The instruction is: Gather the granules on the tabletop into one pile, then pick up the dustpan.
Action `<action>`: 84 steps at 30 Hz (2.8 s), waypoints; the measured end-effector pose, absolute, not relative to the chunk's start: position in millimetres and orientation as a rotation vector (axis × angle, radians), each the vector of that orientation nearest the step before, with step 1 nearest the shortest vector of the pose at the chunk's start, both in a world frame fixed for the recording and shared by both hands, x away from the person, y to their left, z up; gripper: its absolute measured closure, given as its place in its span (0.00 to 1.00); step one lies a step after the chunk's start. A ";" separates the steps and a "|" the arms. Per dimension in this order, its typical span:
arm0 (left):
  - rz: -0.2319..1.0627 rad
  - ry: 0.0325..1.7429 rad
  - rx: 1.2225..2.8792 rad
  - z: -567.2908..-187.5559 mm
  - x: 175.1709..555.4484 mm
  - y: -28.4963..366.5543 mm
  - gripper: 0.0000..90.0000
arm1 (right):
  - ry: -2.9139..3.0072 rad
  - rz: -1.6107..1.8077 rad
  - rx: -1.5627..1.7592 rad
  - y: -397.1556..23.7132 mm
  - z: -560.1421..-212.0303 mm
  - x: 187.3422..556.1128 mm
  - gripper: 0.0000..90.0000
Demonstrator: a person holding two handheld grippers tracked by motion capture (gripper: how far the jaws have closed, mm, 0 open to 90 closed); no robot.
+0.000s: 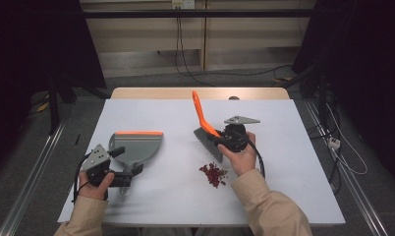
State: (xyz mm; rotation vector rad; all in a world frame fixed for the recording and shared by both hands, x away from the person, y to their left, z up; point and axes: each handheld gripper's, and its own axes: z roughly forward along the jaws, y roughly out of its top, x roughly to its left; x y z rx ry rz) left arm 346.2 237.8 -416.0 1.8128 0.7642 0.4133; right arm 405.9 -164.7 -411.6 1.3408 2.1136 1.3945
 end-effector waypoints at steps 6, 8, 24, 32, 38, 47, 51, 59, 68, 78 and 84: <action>0.412 0.763 1.813 -415.5 346.1 235.4 0.05 | 2.285 1.272 1.001 -176.0 -418.2 401.0 0.79; 0.413 0.764 1.816 -415.7 346.1 235.0 0.05 | 2.329 1.239 0.935 -175.4 -422.7 397.7 0.79; 0.417 0.766 1.807 -413.7 343.8 237.5 0.05 | 2.469 1.240 0.570 -169.7 -430.1 366.8 0.79; 0.419 0.766 1.806 -413.4 343.6 237.4 0.05 | 2.460 1.273 0.593 -170.7 -429.4 362.6 0.79; 0.419 0.769 1.812 -413.3 344.3 238.1 0.05 | 2.391 1.362 0.693 -176.9 -426.5 367.3 0.79; 0.409 0.766 1.825 -410.5 345.1 240.5 0.05 | 2.338 1.392 0.793 -185.1 -421.2 367.2 0.79; 0.405 0.767 1.840 -410.0 344.3 240.9 0.05 | 2.330 1.392 0.836 -189.4 -419.5 365.7 0.79; 0.430 0.814 1.872 -411.0 341.1 246.8 0.05 | 2.265 1.414 0.950 -198.0 -416.6 362.1 0.79; 0.438 0.912 1.907 -417.0 338.7 253.4 0.06 | 2.223 1.419 1.045 -204.6 -417.0 358.1 0.79; 0.433 1.012 1.957 -427.2 338.3 250.9 0.15 | 2.192 1.428 1.066 -212.4 -415.3 352.9 0.79; 0.426 1.071 1.995 -433.4 336.2 247.3 0.21 | 2.177 1.436 1.072 -213.8 -414.7 351.8 0.79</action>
